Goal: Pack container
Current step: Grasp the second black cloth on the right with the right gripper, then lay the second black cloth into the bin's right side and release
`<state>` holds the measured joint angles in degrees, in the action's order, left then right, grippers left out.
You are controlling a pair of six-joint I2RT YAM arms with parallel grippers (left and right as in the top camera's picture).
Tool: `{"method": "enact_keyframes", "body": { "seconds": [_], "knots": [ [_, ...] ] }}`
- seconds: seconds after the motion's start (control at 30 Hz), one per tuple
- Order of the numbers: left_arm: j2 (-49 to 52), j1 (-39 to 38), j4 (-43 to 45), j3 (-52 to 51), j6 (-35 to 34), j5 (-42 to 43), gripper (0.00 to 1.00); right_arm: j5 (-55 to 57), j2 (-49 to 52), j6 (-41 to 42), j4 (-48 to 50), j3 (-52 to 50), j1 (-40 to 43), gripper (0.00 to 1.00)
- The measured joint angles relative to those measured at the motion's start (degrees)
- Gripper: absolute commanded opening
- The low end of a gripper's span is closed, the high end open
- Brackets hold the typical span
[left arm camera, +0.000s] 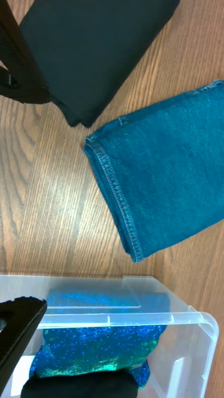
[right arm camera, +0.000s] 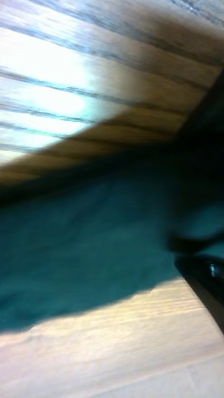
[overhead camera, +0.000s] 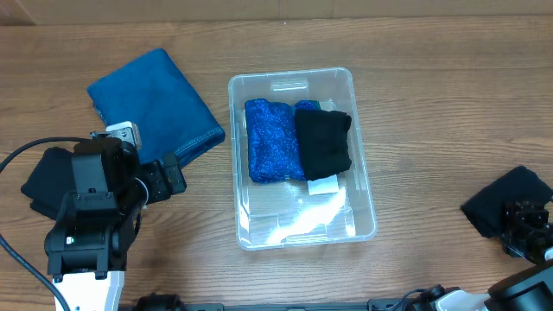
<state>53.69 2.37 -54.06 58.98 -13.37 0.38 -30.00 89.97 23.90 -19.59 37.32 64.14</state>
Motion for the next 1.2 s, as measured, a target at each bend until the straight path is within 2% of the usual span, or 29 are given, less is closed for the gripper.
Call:
{"method": "enact_keyframes", "body": {
  "seconds": [0.07, 0.13, 0.27, 0.37, 0.53, 0.63, 0.77, 0.83, 0.9, 1.0, 1.2],
  "knots": [
    [0.0, 0.0, -0.22, 0.0, 0.0, 0.0, 1.0, -0.28, 0.76, 0.28, -0.09, -0.44, 0.0, 0.14],
    [0.0, 0.0, -0.22, 0.0, 0.0, 0.0, 1.0, -0.81, 0.76, 0.59, 0.04, -0.46, 0.0, 0.04],
    [0.0, 0.0, -0.22, 0.0, 0.0, -0.02, 1.0, -8.17, 0.85, 1.84, 0.11, -0.26, -0.07, 0.04],
    [0.0, 0.0, -0.24, 0.0, 0.0, 0.0, 1.0, -15.72, 1.05, 1.6, -5.62, 4.0, -3.08, 0.04],
    [0.0, 0.0, -0.22, 0.0, 0.0, 0.0, 1.0, -26.38, -2.19, -1.07, -16.06, 19.21, -18.86, 0.04],
    [0.0, 0.0, -0.22, 0.0, 0.0, 0.0, 1.0, -28.13, -10.25, -6.95, -24.39, 30.73, -35.6, 0.04],
    [0.0, 0.0, -0.24, 0.0, 0.0, -0.02, 1.0, -19.32, -17.07, -11.26, -32.33, 36.3, -57.16, 0.04],
    [0.0, 0.0, -0.24, 0.0, -0.02, -0.02, 1.0, -11.45, -17.16, -12.22, -36.52, 36.37, -69.81, 0.04],
    [0.0, 0.0, -0.24, 0.0, 0.0, 0.0, 1.0, -4.46, -15.72, -11.74, -38.66, 36.09, -78.01, 0.04],
    [0.0, 0.0, -0.24, 0.0, 0.0, 0.0, 1.0, 4.72, -11.8, -8.13, -41.2, 34.8, -86.09, 0.04],
    [0.0, 0.0, -0.22, 0.0, 0.0, 0.0, 1.0, 10.88, -5.79, -0.7, -45.2, 30.6, -89.0, 0.04]
  ]
}}
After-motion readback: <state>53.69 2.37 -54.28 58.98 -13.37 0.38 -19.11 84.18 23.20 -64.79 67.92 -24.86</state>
